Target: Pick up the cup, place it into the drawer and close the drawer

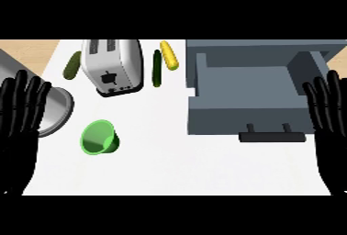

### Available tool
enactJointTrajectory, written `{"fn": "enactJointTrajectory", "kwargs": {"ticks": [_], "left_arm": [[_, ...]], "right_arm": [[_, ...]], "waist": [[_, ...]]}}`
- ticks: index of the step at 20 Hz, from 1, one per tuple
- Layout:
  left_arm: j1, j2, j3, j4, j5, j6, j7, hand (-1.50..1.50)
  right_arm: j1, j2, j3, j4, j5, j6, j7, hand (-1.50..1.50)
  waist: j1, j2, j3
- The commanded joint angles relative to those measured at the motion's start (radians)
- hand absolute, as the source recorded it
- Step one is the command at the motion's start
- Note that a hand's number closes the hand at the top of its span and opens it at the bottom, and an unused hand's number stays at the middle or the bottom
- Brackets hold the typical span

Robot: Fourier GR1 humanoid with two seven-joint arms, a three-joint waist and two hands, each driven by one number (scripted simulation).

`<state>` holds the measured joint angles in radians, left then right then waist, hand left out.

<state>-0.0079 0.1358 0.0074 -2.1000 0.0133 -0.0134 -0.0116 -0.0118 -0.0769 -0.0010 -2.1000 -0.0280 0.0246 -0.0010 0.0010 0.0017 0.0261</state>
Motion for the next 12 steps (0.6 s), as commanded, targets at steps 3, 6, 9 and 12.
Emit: {"fn": "enactJointTrajectory", "kwargs": {"ticks": [3, 6, 9, 12], "left_arm": [[0.001, -0.011, 0.0, 0.058, 0.003, -0.029, -0.053, -1.5], [-0.031, -0.023, 0.001, 0.076, 0.035, -0.044, -0.054, -1.5], [0.023, -0.068, 0.035, 0.121, 0.194, -0.066, -0.021, -1.5], [-0.02, -0.124, -0.026, 0.124, 0.152, -0.007, 0.024, -1.5]], "right_arm": [[0.029, -0.028, -0.056, -0.001, -0.06, 0.048, -0.02, -1.5], [0.101, -0.001, 0.017, -0.049, 0.007, 0.043, -0.018, -1.5], [-0.012, -0.014, 0.002, 0.009, -0.098, 0.063, 0.102, -1.5], [-0.042, 0.029, 0.048, 0.058, -0.049, 0.031, 0.085, -1.5]], "waist": [[-0.003, -0.002, -0.026], [-0.005, -0.002, -0.026], [0.001, -0.001, -0.027], [0.0, -0.001, -0.026]]}}
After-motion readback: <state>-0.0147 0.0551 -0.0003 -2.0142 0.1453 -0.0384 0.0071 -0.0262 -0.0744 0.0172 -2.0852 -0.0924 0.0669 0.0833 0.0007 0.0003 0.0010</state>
